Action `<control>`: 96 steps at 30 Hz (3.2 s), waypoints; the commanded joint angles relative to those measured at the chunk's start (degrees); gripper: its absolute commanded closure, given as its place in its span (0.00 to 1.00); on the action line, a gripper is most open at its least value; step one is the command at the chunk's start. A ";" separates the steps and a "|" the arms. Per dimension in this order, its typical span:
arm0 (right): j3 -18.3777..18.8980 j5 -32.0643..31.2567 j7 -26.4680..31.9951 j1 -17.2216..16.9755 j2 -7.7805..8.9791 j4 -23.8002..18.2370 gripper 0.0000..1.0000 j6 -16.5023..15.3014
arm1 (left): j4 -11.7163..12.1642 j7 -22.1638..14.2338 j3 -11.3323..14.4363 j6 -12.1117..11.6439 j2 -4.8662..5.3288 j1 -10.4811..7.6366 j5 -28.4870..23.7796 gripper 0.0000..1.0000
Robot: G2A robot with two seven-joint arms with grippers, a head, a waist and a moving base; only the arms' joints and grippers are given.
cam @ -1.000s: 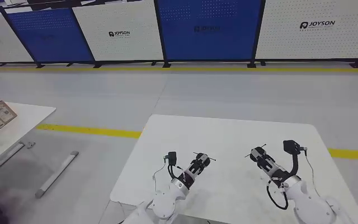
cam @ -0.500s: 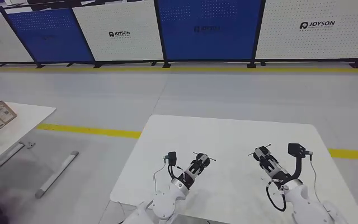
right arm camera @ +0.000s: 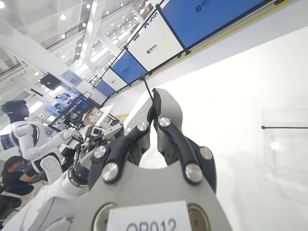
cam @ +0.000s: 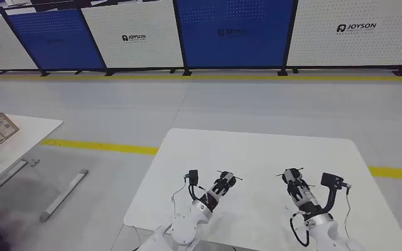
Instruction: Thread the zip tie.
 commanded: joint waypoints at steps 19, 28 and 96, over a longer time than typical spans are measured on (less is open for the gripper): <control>-8.25 1.99 -8.27 0.22 -3.09 4.83 1.00 -6.15 | 0.00 0.00 0.00 0.00 0.00 0.00 0.00 1.00; -8.06 2.77 -7.94 0.15 -3.24 4.71 1.00 -5.89 | 0.00 0.00 0.00 0.00 0.00 0.00 0.00 1.00; -11.77 14.39 -2.43 5.59 -8.65 12.47 1.00 -7.21 | 0.45 0.70 0.72 0.83 0.05 -0.28 6.31 1.00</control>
